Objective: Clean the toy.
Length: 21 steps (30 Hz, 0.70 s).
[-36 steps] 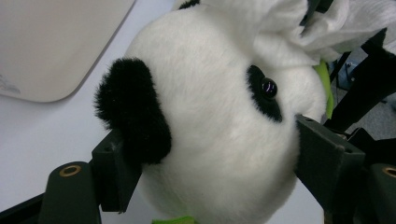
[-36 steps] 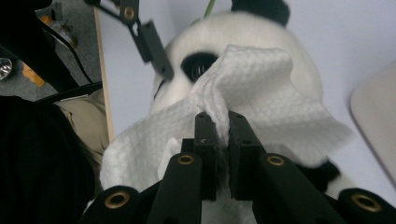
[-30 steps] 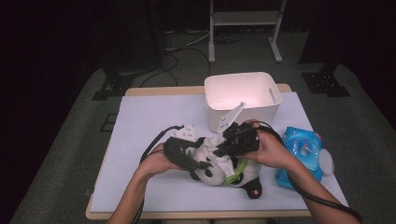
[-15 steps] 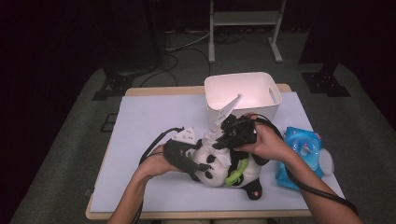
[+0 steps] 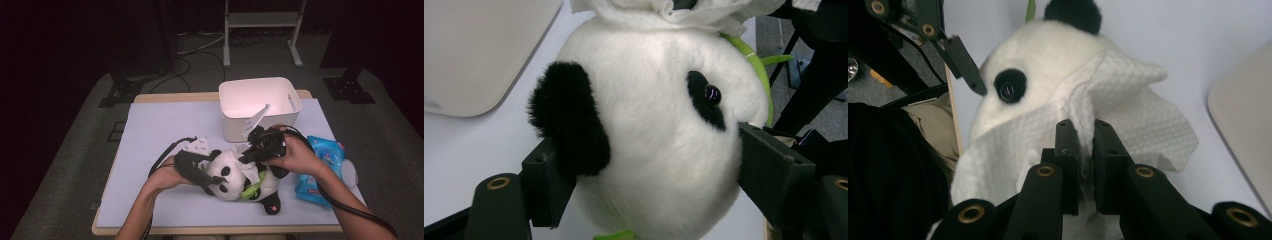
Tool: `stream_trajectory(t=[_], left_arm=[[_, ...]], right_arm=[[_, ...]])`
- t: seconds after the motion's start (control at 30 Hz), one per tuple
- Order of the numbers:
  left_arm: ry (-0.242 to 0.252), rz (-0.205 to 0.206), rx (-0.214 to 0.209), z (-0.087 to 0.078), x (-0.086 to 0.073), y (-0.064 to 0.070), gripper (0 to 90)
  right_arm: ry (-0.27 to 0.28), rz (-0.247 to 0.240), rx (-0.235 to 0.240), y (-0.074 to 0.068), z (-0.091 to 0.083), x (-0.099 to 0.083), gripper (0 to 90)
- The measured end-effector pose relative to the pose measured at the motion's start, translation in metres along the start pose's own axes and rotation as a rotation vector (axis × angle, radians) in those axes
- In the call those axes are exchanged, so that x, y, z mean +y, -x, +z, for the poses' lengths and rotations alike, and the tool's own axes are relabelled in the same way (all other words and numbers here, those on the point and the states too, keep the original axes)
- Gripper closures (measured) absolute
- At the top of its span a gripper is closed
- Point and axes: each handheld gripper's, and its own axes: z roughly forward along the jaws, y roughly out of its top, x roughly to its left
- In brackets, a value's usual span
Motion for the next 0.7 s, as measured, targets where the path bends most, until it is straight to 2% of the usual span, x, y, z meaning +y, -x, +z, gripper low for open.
stream_trajectory(t=[0.27, 0.4, 0.53, 0.7], left_arm=[[-0.001, 0.022, 0.006, -0.001, 0.003, 0.004, 23.1], [-0.003, 0.026, 0.005, -0.001, 0.002, 0.004, 23.0], [0.003, 0.022, 0.001, -0.001, -0.001, 0.003, 23.1], [0.003, 0.026, -0.003, -0.001, -0.001, 0.002, 23.0]], right_arm=[[0.018, -0.044, 0.025, -0.002, 0.005, 0.031, 82.0], [-0.001, -0.065, 0.029, -0.004, 0.012, 0.047, 82.0], [-0.031, -0.065, 0.027, -0.002, 0.012, 0.046, 82.0], [-0.051, -0.033, 0.010, 0.006, 0.005, 0.030, 82.0]])
